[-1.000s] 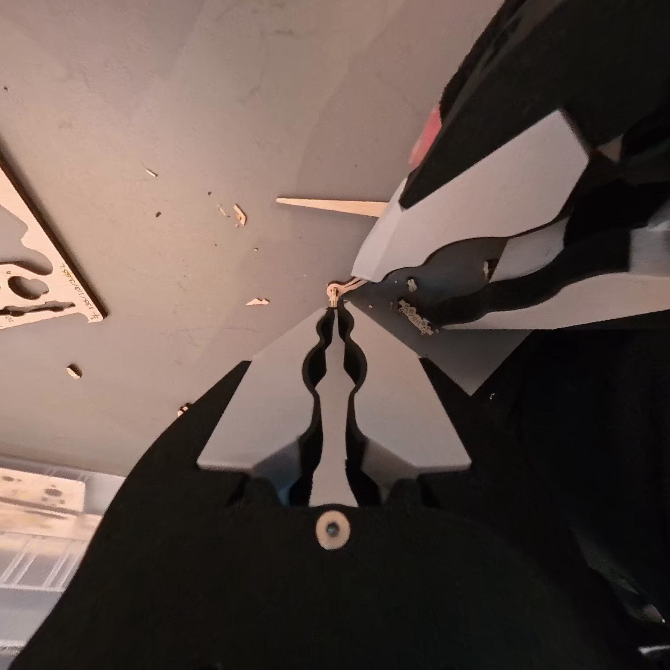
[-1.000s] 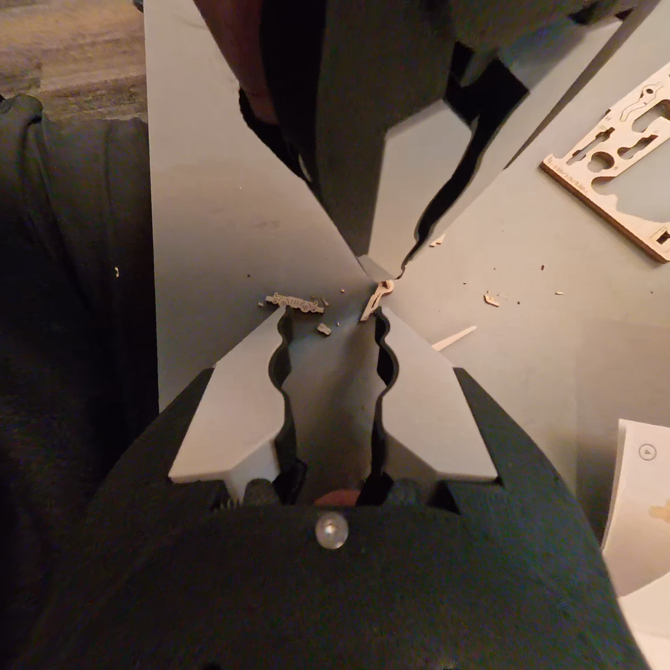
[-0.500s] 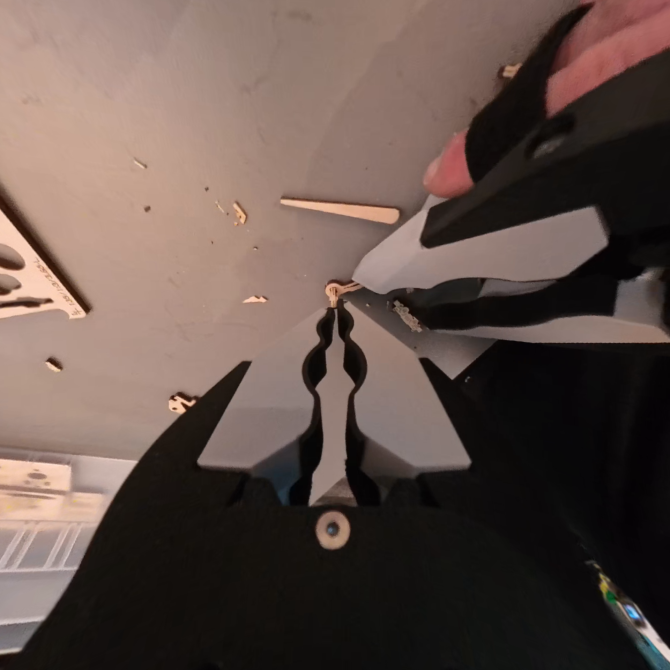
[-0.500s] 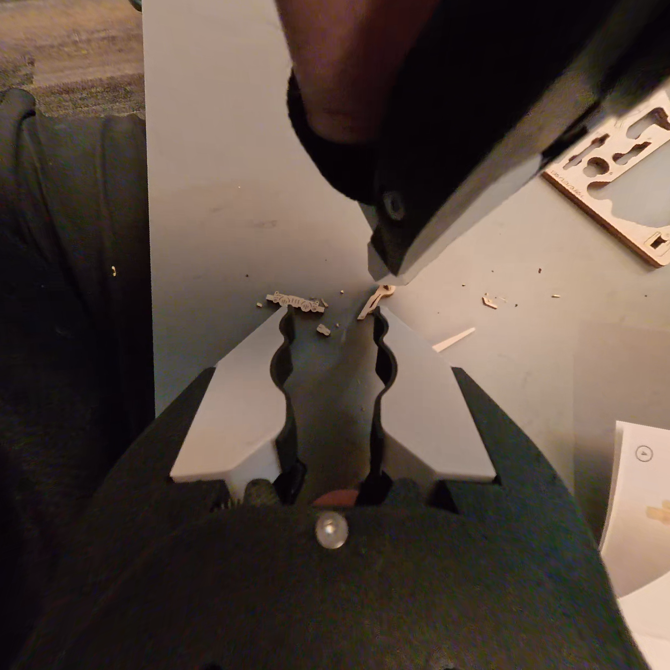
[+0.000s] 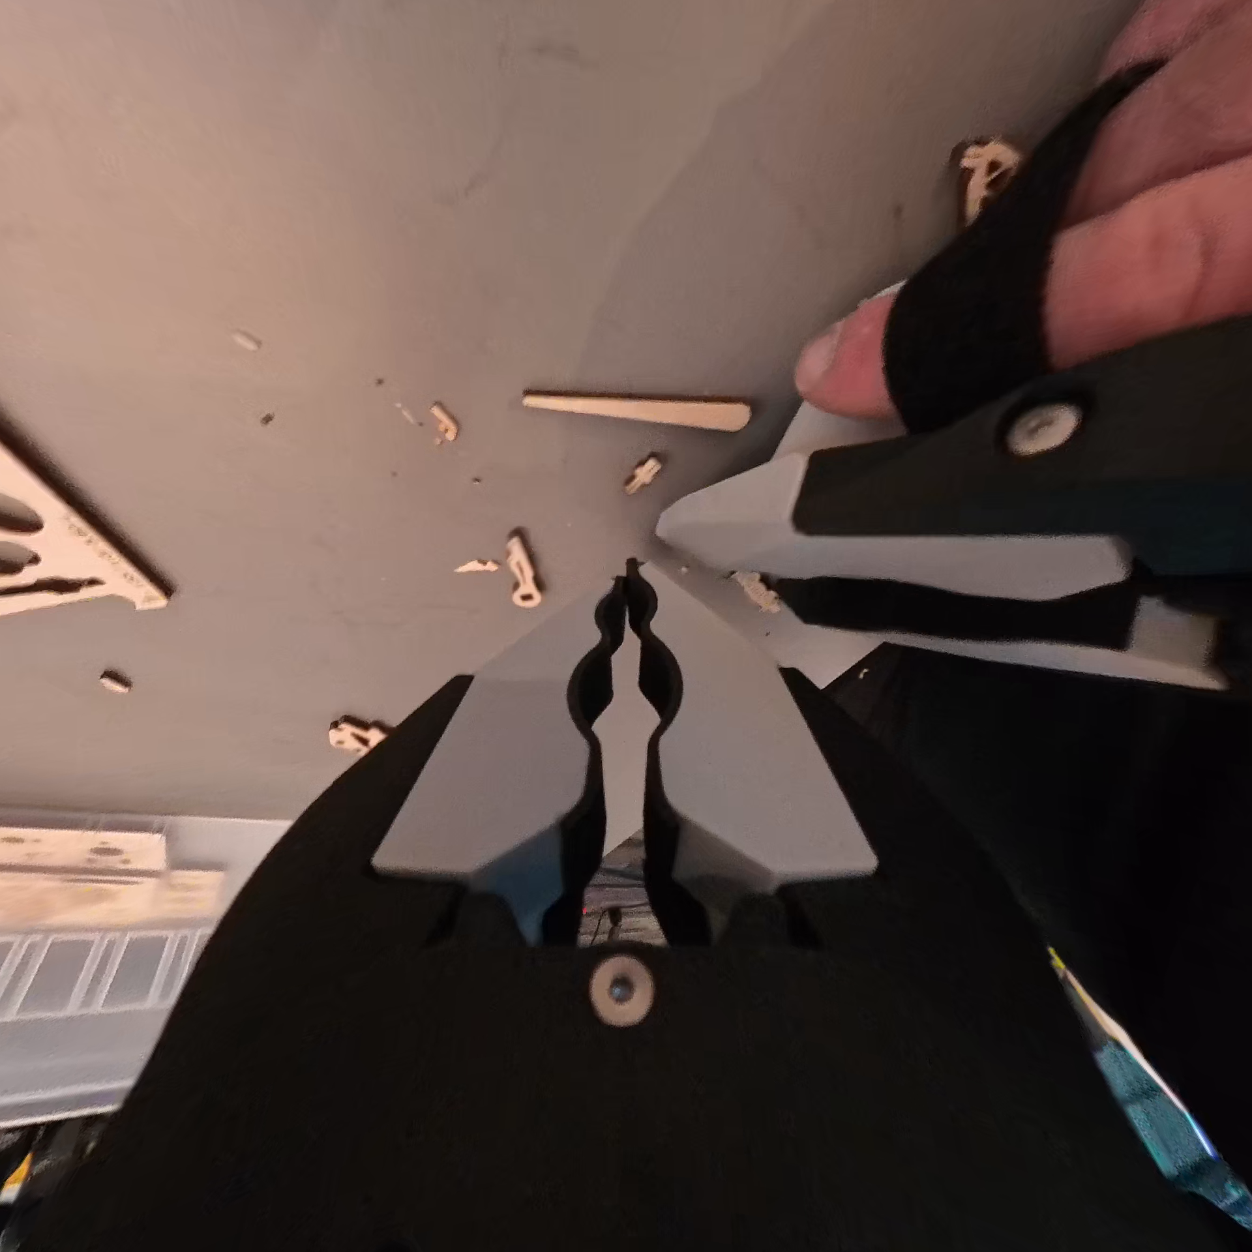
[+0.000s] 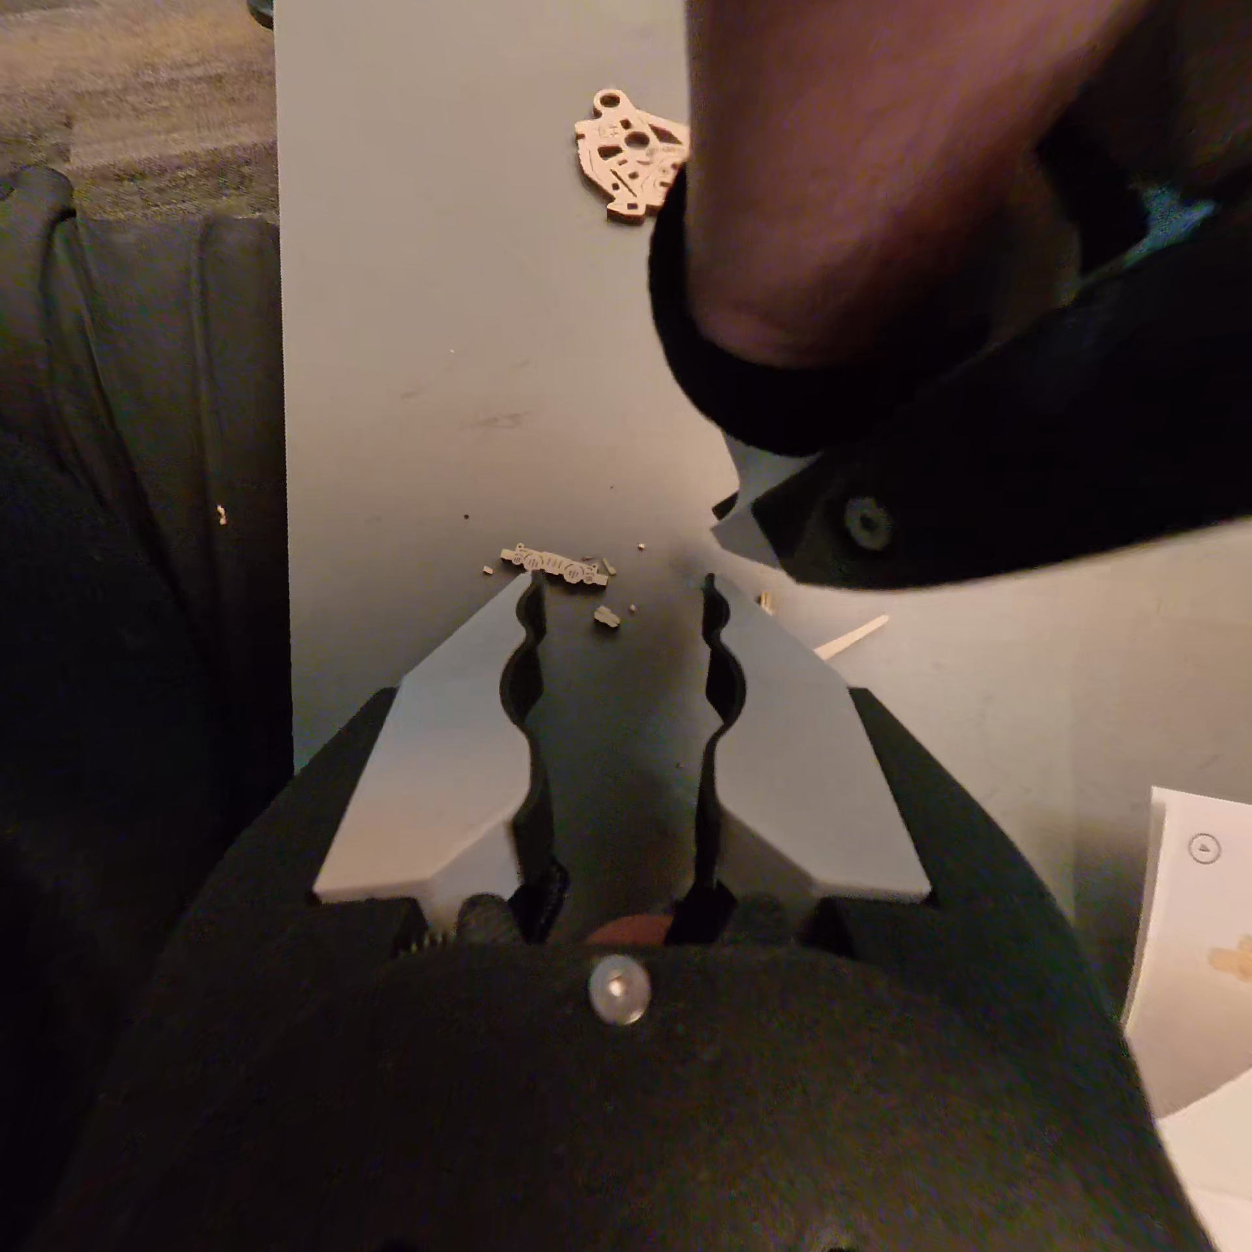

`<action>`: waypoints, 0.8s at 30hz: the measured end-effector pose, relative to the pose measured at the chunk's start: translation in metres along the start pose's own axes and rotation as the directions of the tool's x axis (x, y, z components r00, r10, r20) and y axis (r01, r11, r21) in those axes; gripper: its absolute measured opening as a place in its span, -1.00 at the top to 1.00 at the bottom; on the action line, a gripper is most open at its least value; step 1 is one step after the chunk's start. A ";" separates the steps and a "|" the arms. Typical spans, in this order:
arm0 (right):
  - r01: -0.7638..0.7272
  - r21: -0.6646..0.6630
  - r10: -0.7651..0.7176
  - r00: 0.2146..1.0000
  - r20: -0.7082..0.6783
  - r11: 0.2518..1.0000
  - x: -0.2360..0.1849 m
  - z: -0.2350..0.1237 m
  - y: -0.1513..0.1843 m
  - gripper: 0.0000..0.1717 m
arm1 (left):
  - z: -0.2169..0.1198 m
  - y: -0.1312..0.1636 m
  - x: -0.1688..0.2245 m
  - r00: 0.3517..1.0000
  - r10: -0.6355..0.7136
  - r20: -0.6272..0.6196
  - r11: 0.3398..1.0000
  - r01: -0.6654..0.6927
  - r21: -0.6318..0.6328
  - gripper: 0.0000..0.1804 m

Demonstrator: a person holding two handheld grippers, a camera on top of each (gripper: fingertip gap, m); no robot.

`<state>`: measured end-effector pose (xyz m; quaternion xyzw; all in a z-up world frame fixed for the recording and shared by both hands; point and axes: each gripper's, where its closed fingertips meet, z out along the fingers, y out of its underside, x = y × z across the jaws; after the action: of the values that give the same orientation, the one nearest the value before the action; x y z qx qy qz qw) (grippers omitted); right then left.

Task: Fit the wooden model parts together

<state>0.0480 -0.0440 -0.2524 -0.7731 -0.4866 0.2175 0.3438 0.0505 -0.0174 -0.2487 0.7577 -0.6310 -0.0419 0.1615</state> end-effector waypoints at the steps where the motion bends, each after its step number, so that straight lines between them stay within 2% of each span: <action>1: -0.003 0.010 0.003 1.000 0.003 1.000 0.000 -0.001 -0.001 0.48 | -0.001 0.003 -0.003 1.000 -0.003 0.013 1.000 0.003 0.005 1.00; 6: -0.036 0.079 0.038 0.999 -0.027 0.996 0.008 -0.010 -0.008 0.48 | -0.005 0.011 -0.012 0.999 -0.021 0.041 0.991 0.015 0.132 1.00; 10: -0.088 0.088 0.095 0.993 -0.075 0.992 0.025 -0.021 0.000 0.53 | -0.007 0.006 -0.015 0.996 -0.083 0.029 0.943 0.069 0.325 0.97; 13: -0.115 0.061 0.120 0.988 -0.094 0.992 0.034 -0.027 0.011 0.56 | -0.014 -0.009 -0.011 0.997 -0.011 0.080 0.874 -0.029 0.486 0.92; 15: -0.152 0.076 0.158 0.985 -0.075 0.985 0.036 -0.032 0.012 0.58 | -0.015 -0.021 -0.001 0.989 0.087 0.116 0.818 -0.138 0.558 0.90; 17: -0.164 0.068 0.169 0.982 -0.086 0.984 0.040 -0.035 0.017 0.58 | -0.007 -0.023 -0.007 0.971 0.124 0.205 0.816 -0.217 0.536 0.89; 19: -0.184 0.083 0.191 0.977 -0.093 0.979 0.043 -0.039 0.020 0.59 | 0.000 -0.027 -0.001 0.949 0.208 0.238 0.785 -0.307 0.539 0.90; 21: -0.205 0.101 0.215 0.973 -0.090 0.973 0.044 -0.044 0.021 0.59 | 0.002 -0.030 0.004 0.939 0.253 0.232 0.752 -0.342 0.564 0.89; 24: -0.213 0.109 0.224 0.970 -0.096 0.971 0.045 -0.046 0.022 0.60 | 0.001 -0.029 0.000 0.933 0.265 0.244 0.737 -0.359 0.573 0.93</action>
<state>0.1114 -0.0244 -0.2378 -0.8148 -0.3679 0.2356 0.3810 0.0778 -0.0136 -0.2587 0.6470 -0.7386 0.1354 -0.1325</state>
